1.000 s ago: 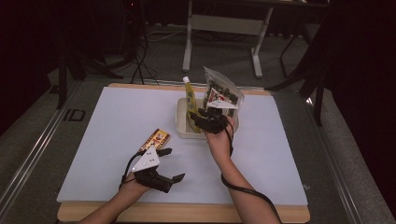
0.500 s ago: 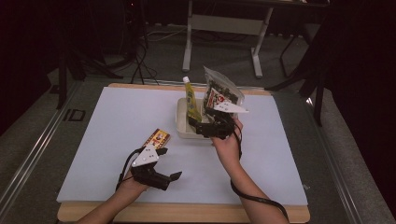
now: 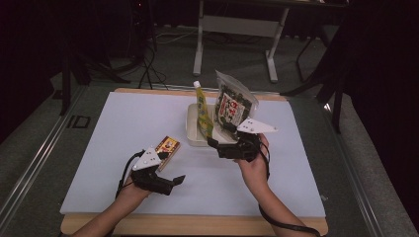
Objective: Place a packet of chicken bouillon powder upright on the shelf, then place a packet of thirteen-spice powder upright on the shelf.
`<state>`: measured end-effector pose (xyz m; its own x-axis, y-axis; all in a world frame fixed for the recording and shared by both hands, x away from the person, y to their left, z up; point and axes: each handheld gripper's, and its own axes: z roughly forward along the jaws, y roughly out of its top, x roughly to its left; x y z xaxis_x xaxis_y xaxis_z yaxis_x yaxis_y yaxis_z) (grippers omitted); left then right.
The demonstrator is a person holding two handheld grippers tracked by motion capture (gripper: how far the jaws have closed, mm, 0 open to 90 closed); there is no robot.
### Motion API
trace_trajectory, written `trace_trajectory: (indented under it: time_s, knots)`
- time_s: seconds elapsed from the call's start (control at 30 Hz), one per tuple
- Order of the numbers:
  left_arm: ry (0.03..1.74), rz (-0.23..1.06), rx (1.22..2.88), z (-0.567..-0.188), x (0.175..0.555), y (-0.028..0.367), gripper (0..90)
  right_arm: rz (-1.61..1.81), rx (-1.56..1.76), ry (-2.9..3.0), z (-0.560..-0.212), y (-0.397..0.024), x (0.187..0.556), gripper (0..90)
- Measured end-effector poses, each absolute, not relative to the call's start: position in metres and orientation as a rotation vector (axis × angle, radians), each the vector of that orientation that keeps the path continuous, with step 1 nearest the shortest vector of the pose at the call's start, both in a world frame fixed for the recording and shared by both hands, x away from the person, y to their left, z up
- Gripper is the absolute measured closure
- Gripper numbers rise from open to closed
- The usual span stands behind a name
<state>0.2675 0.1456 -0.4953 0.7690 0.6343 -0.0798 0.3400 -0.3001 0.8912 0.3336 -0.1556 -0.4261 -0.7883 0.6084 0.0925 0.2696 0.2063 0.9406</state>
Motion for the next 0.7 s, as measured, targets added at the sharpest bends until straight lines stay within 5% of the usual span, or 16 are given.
trace_trajectory:
  time_s: [0.7]
  knots:
    - [0.954, 0.406, 2.020, -0.503, 0.306, 0.168, 7.7, 1.617, 0.738, 2.217, -0.432, -0.191, 0.290, 13.5]
